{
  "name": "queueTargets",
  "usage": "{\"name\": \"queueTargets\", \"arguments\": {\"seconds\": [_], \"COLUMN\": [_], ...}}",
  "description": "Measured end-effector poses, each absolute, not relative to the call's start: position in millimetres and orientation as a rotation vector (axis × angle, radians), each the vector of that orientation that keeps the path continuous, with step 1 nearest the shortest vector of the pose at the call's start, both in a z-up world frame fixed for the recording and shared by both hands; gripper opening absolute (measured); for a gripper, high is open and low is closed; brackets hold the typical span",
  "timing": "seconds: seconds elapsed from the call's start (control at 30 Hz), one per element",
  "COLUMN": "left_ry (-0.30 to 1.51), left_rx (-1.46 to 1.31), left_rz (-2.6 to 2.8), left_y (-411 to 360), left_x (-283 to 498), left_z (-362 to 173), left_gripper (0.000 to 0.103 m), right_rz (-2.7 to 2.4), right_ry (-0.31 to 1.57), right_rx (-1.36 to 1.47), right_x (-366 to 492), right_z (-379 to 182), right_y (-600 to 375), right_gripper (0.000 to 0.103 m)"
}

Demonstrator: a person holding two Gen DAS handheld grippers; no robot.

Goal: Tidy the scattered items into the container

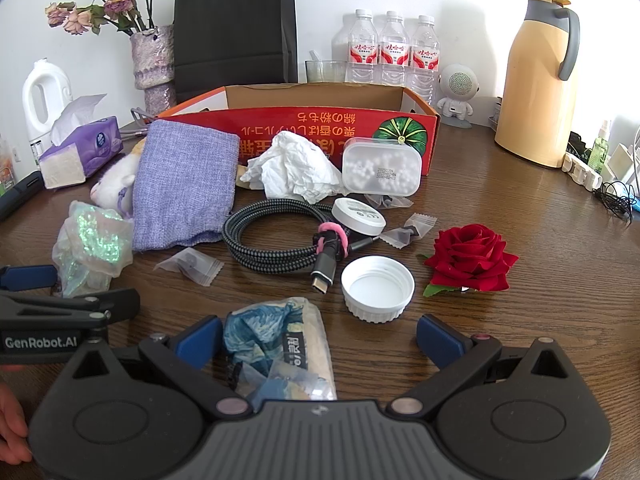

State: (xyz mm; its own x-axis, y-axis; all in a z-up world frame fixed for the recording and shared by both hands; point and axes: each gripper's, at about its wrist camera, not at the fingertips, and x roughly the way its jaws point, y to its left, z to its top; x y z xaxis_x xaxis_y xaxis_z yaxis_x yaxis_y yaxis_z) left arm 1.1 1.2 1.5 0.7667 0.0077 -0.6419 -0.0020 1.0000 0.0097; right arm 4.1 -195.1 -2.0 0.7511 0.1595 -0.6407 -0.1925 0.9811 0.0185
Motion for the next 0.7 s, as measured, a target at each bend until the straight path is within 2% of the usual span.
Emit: {"name": "queueTargets", "arguments": {"seconds": [0.7], "left_ry": [0.697], "left_rx": [0.007], "left_rz": [0.005], "left_y": [2.1], "left_x": [1.9], "left_z": [2.8], "left_gripper": [0.103], "right_rz": [0.192], "right_ry": [0.695], "right_rx": [-0.051], "right_x": [4.6], "right_z": [-2.1], "right_y": [-194.5], "right_gripper": [0.103]}}
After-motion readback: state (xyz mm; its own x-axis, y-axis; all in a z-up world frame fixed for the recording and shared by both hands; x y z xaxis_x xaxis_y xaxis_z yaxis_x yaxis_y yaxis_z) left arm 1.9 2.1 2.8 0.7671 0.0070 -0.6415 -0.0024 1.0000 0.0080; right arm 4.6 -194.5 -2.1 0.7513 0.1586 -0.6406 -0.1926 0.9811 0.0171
